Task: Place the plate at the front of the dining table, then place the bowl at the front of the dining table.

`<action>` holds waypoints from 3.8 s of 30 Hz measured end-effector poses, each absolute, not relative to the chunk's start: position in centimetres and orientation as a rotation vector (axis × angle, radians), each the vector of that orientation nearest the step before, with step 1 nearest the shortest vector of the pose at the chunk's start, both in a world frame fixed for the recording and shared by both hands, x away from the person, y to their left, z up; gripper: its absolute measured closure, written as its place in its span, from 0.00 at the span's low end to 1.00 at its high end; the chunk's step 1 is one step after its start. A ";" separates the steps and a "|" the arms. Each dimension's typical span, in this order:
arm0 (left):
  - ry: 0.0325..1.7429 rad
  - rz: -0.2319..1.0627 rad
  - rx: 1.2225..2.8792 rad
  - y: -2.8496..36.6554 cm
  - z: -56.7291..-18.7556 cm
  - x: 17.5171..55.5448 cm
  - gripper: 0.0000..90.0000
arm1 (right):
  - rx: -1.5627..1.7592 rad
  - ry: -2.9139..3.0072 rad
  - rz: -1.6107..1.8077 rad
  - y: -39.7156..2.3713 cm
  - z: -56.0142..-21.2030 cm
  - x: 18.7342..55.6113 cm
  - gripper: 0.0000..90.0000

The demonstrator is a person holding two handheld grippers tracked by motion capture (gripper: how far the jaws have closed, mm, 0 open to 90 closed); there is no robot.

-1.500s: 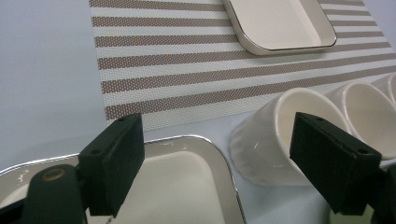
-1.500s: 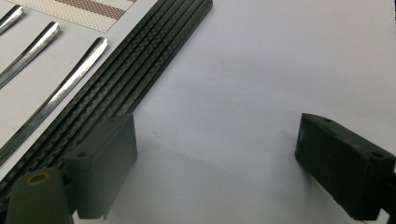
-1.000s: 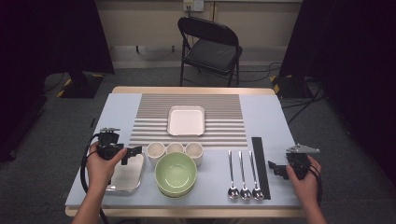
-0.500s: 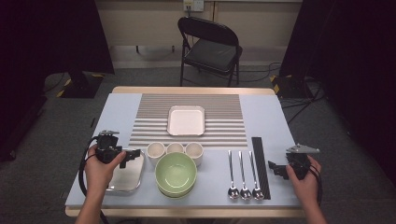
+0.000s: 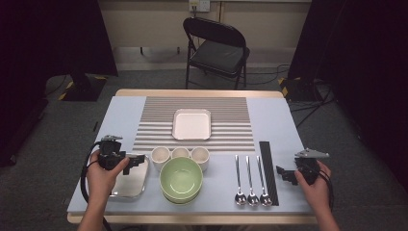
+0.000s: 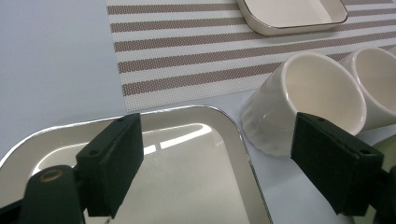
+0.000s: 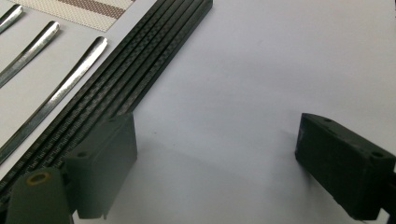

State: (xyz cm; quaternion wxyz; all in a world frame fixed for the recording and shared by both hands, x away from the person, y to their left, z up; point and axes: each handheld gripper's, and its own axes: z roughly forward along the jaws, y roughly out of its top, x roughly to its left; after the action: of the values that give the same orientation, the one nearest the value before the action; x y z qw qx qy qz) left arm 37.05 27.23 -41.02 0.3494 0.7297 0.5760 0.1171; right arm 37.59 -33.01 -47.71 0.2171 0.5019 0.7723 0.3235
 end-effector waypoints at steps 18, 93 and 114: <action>1.440 0.275 1.913 27.2 -41.1 37.0 0.17 | 1.388 2.142 0.895 -33.0 -47.7 37.6 0.13; 1.449 0.263 1.934 27.7 -41.9 36.6 0.17 | 1.119 2.499 0.911 -23.4 -41.7 40.7 0.18; 1.444 0.263 1.946 27.5 -42.0 36.7 0.17 | 1.017 2.539 0.941 -20.4 -41.2 40.9 0.17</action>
State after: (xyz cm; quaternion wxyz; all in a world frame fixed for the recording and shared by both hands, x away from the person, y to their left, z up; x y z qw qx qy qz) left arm 36.68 27.50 -41.97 0.3450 0.7494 0.5560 0.1014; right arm 40.90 -20.40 -41.19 0.1241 0.3488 0.8710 0.3229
